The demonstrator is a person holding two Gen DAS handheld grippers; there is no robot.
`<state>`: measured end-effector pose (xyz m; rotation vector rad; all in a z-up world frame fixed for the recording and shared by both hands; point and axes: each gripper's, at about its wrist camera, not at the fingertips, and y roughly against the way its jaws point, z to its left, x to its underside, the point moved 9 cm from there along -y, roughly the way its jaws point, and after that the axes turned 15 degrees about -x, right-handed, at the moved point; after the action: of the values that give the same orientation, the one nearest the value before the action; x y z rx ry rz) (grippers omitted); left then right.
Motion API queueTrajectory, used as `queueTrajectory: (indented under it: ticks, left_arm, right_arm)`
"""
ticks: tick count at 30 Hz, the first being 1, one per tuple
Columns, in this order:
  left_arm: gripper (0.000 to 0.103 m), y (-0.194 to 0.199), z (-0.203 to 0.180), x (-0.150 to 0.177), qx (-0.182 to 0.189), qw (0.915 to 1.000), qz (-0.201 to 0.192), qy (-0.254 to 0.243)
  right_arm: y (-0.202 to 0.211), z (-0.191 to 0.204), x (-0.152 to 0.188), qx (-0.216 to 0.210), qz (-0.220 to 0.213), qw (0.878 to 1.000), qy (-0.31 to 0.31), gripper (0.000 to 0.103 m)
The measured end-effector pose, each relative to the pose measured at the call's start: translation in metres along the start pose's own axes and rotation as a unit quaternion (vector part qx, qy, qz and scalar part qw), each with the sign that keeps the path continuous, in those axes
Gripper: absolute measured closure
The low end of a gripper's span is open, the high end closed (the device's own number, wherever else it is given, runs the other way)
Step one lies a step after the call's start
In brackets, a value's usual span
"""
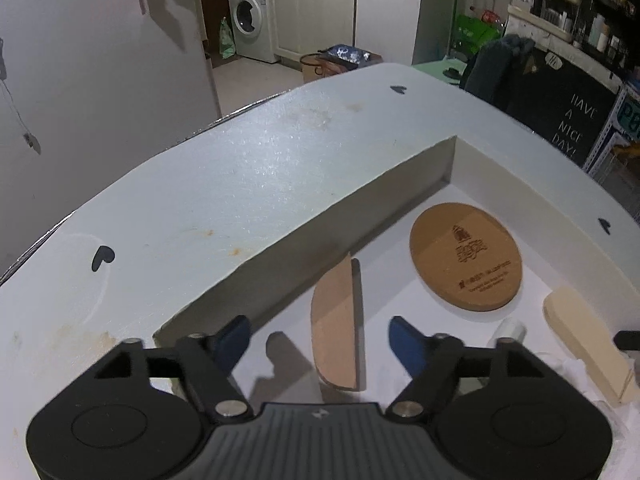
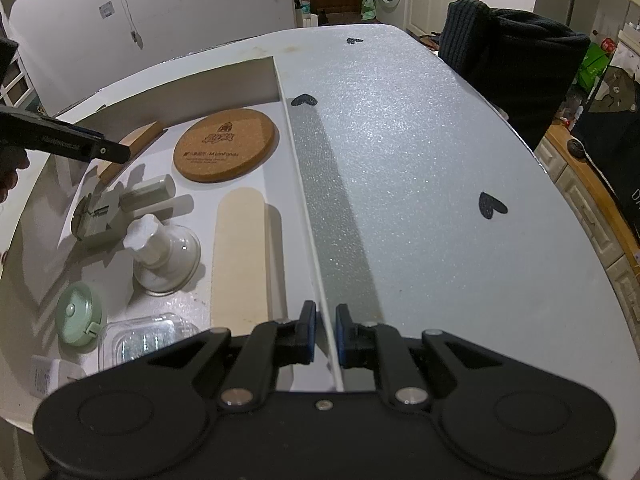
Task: Organize rigid objects
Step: 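Lower the wedge into the tray and open the left gripper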
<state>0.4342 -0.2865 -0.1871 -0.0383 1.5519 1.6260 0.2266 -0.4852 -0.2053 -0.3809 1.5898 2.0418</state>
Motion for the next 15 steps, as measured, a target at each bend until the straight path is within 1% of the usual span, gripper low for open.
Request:
queueTrajectory:
  ticks: [1, 2, 3, 8, 15]
  left_arm:
    - [0.014, 0.004, 0.001, 0.000, -0.002, 1.0000, -0.002, 0.006]
    - [0.008, 0.007, 0.001, 0.000, -0.004, 0.9999, -0.005, 0.010]
    - [0.006, 0.011, 0.001, 0.000, -0.005, 0.9999, -0.009, 0.014]
    - [0.000, 0.030, -0.003, 0.002, 0.000, 0.9992, -0.017, 0.036]
    - [0.000, 0.064, 0.000, 0.017, 0.000, 0.9965, -0.021, 0.081]
  right_arm:
    - [0.000, 0.000, 0.000, 0.000, 0.000, 1.000, 0.000, 0.091]
    - [0.000, 0.000, 0.000, 0.000, 0.000, 1.000, 0.000, 0.091]
    - [0.000, 0.000, 0.000, 0.000, 0.000, 1.000, 0.000, 0.091]
    - [0.000, 0.000, 0.000, 0.000, 0.000, 1.000, 0.000, 0.091]
    - [0.000, 0.001, 0.001, 0.003, 0.001, 1.000, 0.003, 0.091]
